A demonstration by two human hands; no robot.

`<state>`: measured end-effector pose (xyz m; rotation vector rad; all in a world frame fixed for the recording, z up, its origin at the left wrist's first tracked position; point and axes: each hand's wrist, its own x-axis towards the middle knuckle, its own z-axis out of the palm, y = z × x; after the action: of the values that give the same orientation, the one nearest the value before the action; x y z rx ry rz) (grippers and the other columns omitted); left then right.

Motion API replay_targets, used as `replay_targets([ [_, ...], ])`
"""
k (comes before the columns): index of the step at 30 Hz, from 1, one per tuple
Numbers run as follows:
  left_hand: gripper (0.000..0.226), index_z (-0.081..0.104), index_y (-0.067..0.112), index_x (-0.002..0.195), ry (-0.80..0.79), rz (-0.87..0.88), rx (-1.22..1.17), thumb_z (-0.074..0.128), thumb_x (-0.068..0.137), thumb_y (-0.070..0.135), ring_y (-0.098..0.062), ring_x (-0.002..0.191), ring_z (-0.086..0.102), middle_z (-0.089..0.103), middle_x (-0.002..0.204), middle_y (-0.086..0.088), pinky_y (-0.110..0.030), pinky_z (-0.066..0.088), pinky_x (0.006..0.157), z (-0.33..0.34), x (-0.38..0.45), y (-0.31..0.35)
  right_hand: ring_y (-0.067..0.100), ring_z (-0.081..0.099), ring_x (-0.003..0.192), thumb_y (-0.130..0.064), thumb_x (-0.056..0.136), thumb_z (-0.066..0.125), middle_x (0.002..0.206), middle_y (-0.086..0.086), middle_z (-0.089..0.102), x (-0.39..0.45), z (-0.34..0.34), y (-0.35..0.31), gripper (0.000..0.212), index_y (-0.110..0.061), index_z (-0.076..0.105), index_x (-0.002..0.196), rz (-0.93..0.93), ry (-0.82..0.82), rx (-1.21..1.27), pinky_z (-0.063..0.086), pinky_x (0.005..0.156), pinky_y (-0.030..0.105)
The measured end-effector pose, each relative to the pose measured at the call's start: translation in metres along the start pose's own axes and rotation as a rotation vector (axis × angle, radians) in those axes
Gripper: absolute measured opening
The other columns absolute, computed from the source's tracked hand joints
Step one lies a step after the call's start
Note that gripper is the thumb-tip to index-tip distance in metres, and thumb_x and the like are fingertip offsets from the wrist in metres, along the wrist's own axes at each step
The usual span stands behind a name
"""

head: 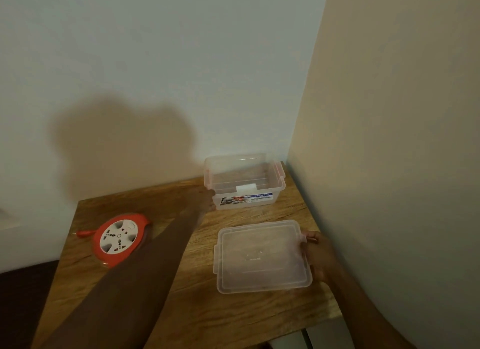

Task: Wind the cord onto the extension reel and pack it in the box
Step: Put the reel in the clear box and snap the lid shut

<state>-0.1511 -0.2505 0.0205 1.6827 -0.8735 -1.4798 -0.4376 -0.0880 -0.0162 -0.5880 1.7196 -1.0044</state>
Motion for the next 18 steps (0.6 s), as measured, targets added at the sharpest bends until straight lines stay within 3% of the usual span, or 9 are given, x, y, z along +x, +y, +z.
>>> replay_targets([
  [4,0.030,0.060,-0.009,0.127,0.009,0.024,-0.014,0.061,0.102,0.007,-0.047,0.122,0.065,0.061,0.138,-0.034,-0.053,0.056,0.104,-0.031,-0.006,-0.008,0.041,0.072,0.086,-0.001,0.082,0.073,0.097,0.017,0.075,-0.014,0.009,-0.015,0.022,-0.006,0.070,0.103,0.050,-0.105,0.139,0.057,0.070,0.062],
  [7,0.014,0.064,-0.005,0.104,0.057,0.040,-0.114,0.069,0.098,0.006,-0.037,0.105,0.068,0.066,0.126,-0.033,-0.045,0.061,0.090,-0.065,-0.018,-0.020,0.039,0.072,0.085,0.000,0.083,0.070,0.096,0.017,0.075,-0.030,0.025,-0.019,0.020,-0.006,0.072,0.102,0.035,-0.172,0.137,0.059,0.071,0.058],
  [10,0.009,0.067,0.003,0.101,0.079,0.049,-0.070,0.068,0.099,0.012,-0.030,0.097,0.073,0.072,0.116,-0.023,-0.035,0.063,0.076,-0.103,-0.034,-0.038,0.039,0.072,0.082,0.002,0.080,0.071,0.094,0.019,0.075,-0.046,0.045,-0.016,0.020,-0.005,0.074,0.098,0.047,-0.244,0.170,0.060,0.069,0.053],
  [14,0.012,0.068,0.002,0.105,0.116,0.014,-0.131,0.066,0.100,0.013,-0.033,0.104,0.073,0.073,0.113,-0.018,-0.036,0.063,0.079,-0.140,-0.054,-0.066,0.047,0.068,0.094,0.005,0.075,0.074,0.099,0.024,0.073,-0.059,0.073,-0.002,0.029,0.001,0.072,0.103,0.088,-0.336,0.172,0.055,0.083,0.061],
  [18,0.015,0.066,-0.001,0.108,0.172,0.027,-0.166,0.064,0.102,0.012,-0.030,0.102,0.072,0.072,0.112,-0.019,-0.033,0.062,0.075,-0.160,-0.066,-0.080,0.042,0.071,0.090,0.008,0.078,0.070,0.097,0.022,0.074,-0.066,0.098,0.018,0.027,-0.001,0.072,0.103,0.119,-0.349,0.149,0.058,0.076,0.055],
])
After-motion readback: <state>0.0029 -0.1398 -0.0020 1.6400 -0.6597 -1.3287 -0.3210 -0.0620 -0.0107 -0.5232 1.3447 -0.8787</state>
